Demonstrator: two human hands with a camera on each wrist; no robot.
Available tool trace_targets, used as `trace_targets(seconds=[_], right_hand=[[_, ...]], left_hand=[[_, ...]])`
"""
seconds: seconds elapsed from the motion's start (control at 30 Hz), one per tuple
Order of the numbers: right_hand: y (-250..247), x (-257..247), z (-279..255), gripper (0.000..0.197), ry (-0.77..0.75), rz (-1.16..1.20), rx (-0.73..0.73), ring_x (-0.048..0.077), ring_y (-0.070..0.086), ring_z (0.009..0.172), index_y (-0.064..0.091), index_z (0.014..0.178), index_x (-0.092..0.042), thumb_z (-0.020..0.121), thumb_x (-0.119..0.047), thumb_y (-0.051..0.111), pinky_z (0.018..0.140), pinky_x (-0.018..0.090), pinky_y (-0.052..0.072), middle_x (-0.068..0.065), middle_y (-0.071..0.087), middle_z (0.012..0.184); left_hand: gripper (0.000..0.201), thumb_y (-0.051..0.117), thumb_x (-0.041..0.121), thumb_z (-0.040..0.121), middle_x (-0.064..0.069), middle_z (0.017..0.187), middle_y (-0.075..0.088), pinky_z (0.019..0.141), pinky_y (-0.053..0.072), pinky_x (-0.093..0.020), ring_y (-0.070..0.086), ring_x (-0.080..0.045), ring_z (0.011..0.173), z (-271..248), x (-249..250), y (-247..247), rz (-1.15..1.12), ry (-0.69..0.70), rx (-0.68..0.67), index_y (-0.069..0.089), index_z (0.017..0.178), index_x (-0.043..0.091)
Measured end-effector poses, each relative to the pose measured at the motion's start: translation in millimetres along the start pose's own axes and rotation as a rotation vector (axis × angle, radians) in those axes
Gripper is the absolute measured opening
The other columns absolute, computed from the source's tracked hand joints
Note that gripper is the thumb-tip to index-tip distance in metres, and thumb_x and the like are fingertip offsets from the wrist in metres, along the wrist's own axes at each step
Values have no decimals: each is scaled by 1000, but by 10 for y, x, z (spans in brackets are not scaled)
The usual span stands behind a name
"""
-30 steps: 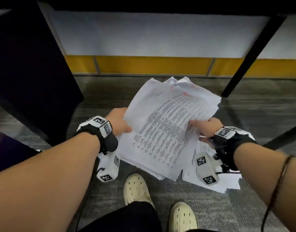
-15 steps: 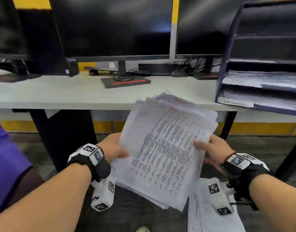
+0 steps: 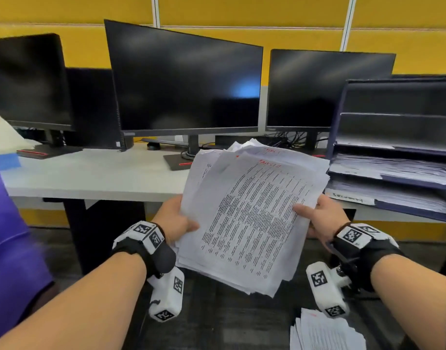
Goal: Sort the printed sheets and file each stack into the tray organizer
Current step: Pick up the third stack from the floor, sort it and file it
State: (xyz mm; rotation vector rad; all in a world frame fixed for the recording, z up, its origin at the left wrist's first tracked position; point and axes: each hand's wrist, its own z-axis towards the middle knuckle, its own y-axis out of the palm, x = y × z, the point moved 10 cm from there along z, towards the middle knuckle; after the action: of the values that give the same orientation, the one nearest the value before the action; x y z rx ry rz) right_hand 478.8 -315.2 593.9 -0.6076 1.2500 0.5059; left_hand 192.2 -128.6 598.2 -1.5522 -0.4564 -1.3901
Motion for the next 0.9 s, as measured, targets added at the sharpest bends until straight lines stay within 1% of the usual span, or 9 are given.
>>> trace_targets(seconds=[0.07,0.17,0.27,0.37,0.5,0.57,0.63,0.7,0.9], right_hand=[[14,-195,88,21,-38,-10,8,27,67,99,65,94,-26,80,-11,72,90,53,52,6,71,110],[56,-492,213,20,-76,-23,34,27,67,100,64,90,-28,80,-12,72,91,52,51,6,70,111],[131,-735,386,22,-119,-22,39,28,66,100,64,98,-25,81,-13,71,91,53,51,5,69,112],[205,-983,513,32,-181,-40,83,27,66,99,62,109,-15,79,-15,73,91,51,52,5,69,111],[228,-1350,566,32,-268,-100,209,26,64,101,62,111,-8,81,-11,71,93,44,51,8,67,113],[267,-1542,580,33,-318,-107,229,24,64,103,62,113,-7,81,-10,70,93,40,51,8,67,114],[300,-1713,601,32,-354,-83,234,23,64,103,63,113,-8,81,-9,70,93,42,51,7,67,114],[310,-1895,600,30,-396,-59,244,23,65,100,63,110,-9,81,-10,69,92,43,53,5,68,110],[316,-2314,689,27,-469,-32,241,16,62,100,59,113,-13,87,-10,64,86,34,52,-1,64,112]], left_hand=[[48,67,-15,75,-7,102,68,89,48,-33,64,-24,96,52,123,-93,-20,22,1,59,115,10],[51,69,-14,74,-12,109,68,97,49,-42,64,-29,104,143,303,-262,-39,57,49,59,117,10],[52,68,-15,73,-12,112,68,99,48,-48,63,-31,106,258,452,-410,-67,79,95,58,114,15],[54,68,-14,74,-12,118,65,100,47,-51,60,-31,112,363,564,-524,-83,103,122,55,117,17],[48,67,-13,74,-8,113,64,92,50,-38,60,-26,105,415,777,-669,-74,185,201,56,111,15],[45,68,-12,74,-7,113,64,92,50,-37,60,-24,105,443,886,-750,-62,221,252,57,111,11],[48,70,-10,74,-6,115,64,93,49,-36,60,-23,106,488,968,-837,-58,240,320,57,117,6],[48,69,-10,76,-5,112,61,90,46,-30,57,-20,103,524,1063,-909,-66,255,399,54,120,4],[41,61,-9,81,-4,107,61,85,44,-28,56,-20,97,801,1249,-866,-186,289,497,55,116,10]])
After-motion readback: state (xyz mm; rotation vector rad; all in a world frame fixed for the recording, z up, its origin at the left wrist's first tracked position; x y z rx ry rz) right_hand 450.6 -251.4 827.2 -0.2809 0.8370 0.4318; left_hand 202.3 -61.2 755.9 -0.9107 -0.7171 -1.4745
